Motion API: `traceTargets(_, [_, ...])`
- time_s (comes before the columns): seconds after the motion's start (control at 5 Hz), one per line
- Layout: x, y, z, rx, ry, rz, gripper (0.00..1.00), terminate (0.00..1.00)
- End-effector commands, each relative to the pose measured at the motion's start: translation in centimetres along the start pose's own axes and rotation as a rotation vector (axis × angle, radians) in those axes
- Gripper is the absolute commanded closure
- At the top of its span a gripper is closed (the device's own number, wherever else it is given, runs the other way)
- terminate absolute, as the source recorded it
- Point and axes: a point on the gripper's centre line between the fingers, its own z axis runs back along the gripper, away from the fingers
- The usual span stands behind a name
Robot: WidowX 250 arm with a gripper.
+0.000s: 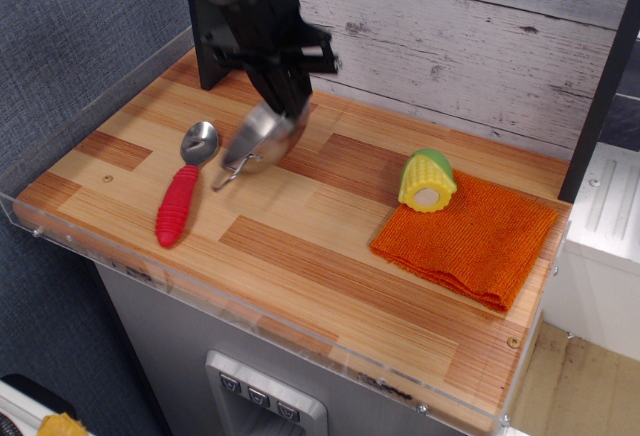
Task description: Move the silver pan towards the metal of the red spoon.
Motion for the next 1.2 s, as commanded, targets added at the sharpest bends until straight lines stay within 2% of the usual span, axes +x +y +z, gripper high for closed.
traceTargets(0.0, [-0.8,-0.5,1.0,0.023,-0.032,-0.006,1.00,0.00])
traceTargets(0.2, [-1.0,-1.0,1.0,0.018,-0.014,-0.005,0.00,0.00])
traceTargets(0.8, [-1.0,-1.8,0.8,0.052,0.012,-0.022,0.00,0.00])
traceTargets(1.0, [-0.8,-2.0,1.5,0.041,-0.021,-0.021,0.00,0.00])
